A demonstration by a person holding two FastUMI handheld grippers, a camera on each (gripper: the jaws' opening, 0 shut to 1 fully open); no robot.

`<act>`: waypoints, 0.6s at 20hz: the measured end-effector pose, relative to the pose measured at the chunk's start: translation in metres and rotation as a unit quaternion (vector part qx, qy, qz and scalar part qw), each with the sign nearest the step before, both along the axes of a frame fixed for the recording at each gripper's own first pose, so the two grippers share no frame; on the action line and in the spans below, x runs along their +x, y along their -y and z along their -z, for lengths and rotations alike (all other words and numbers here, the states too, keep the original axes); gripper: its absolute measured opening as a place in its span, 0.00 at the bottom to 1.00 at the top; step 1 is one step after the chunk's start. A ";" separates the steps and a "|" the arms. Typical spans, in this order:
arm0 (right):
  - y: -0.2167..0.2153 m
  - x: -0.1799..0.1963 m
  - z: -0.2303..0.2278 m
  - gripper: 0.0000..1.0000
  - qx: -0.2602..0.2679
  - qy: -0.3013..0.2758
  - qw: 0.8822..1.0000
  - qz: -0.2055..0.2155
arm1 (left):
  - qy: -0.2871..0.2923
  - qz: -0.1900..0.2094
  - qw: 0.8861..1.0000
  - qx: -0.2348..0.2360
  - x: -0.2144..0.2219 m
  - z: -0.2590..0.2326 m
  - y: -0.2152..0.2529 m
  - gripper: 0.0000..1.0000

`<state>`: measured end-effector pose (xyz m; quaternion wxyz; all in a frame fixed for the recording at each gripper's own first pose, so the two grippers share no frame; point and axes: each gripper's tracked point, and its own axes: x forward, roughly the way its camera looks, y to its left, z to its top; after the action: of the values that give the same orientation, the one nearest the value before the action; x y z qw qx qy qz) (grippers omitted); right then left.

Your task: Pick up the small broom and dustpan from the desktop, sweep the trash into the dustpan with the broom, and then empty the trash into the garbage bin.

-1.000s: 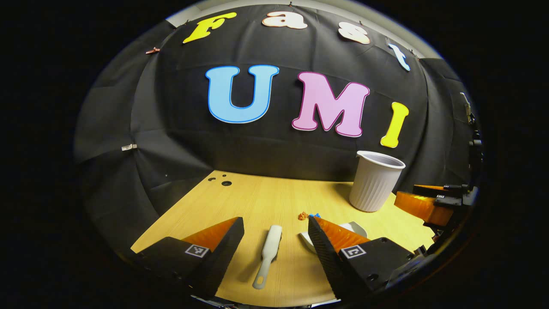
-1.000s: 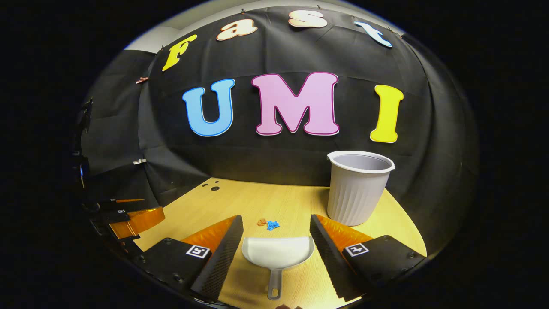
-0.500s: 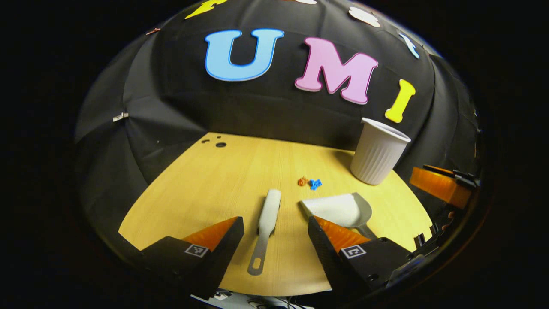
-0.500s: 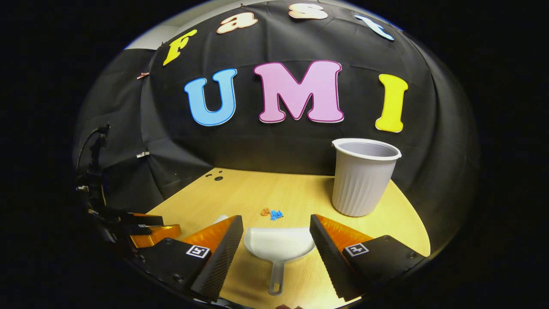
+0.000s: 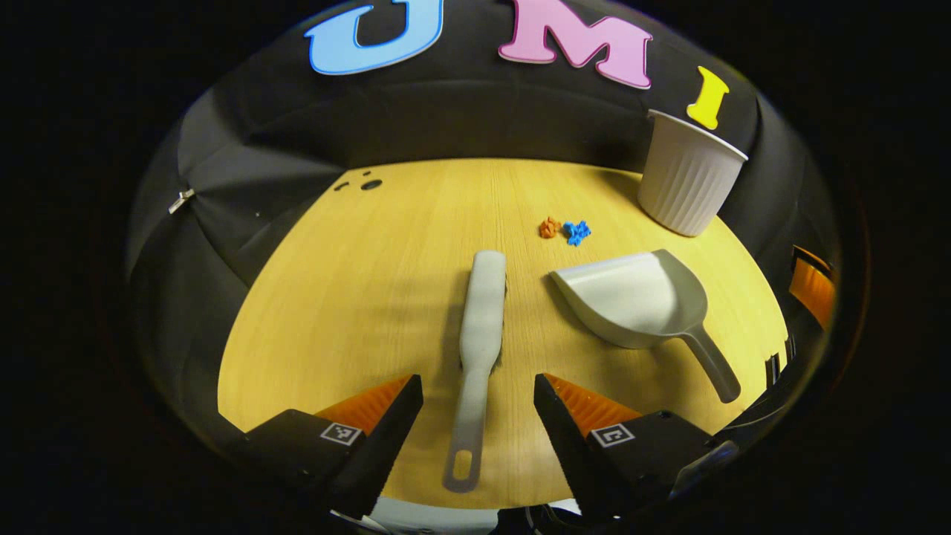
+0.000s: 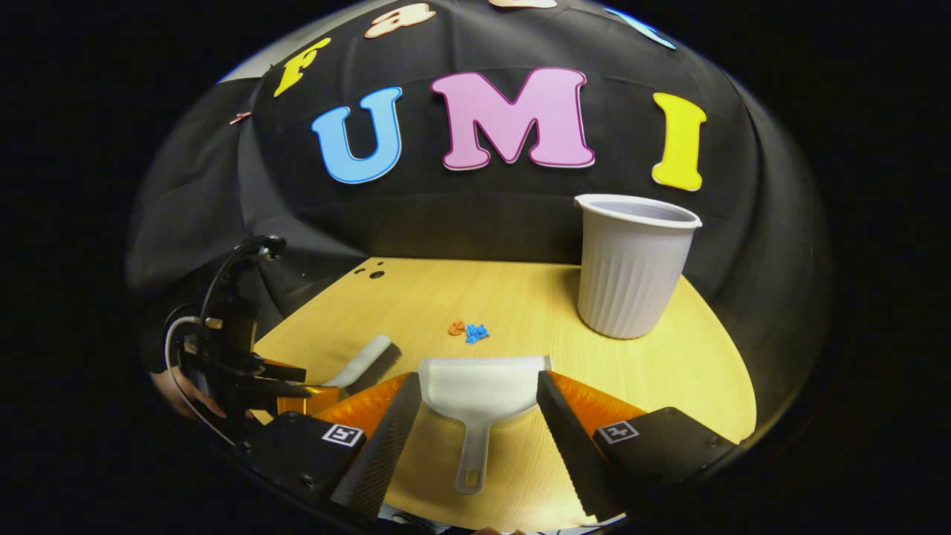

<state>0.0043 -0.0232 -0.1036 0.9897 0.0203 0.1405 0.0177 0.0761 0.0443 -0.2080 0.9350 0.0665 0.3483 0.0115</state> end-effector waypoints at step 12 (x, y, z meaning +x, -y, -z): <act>0.022 -0.004 0.053 0.99 0.034 -0.083 0.996 0.028 | -0.125 -0.015 0.992 -0.029 0.029 0.059 -0.004 0.81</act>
<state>-0.0002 -0.0451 -0.1568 0.9735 0.0592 0.2206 -0.0065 0.1048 0.0484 -0.2667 0.8851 0.0348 0.4640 0.0067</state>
